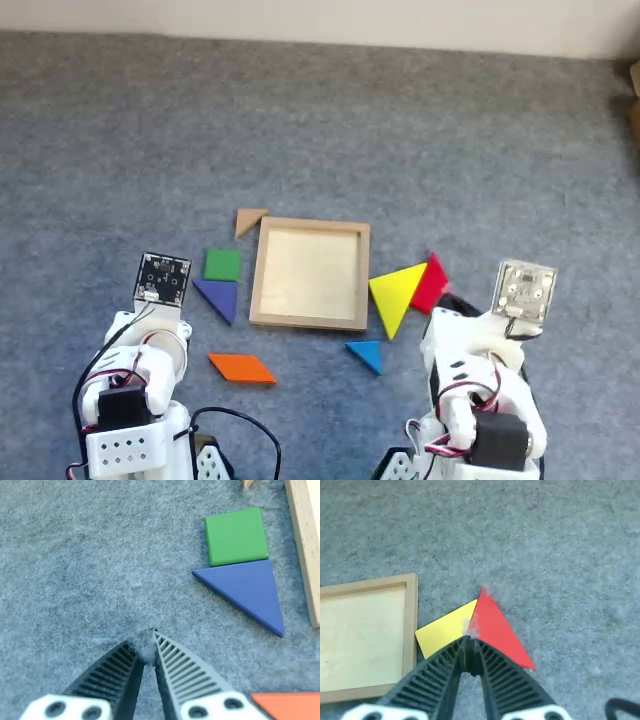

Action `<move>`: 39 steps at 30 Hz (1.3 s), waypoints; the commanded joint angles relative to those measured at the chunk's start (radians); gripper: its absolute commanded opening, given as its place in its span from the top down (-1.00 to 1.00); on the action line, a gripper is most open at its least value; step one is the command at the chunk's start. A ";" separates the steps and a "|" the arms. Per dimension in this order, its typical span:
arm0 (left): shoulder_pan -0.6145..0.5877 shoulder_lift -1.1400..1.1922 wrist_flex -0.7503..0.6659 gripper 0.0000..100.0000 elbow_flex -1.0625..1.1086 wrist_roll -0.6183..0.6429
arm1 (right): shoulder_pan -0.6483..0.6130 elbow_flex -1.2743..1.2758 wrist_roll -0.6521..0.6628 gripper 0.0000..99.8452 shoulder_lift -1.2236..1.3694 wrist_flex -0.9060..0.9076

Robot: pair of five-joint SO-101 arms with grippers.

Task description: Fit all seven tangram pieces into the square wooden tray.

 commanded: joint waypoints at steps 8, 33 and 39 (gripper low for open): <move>-0.010 -0.028 0.005 0.99 0.021 0.005 | -0.039 -0.401 0.000 0.99 0.668 -0.015; -0.010 -0.028 0.005 0.99 0.021 0.005 | -0.203 -0.777 0.017 0.25 1.558 -0.025; -0.010 -0.028 0.005 0.99 0.021 0.005 | -0.197 -0.831 0.184 0.25 1.719 -0.058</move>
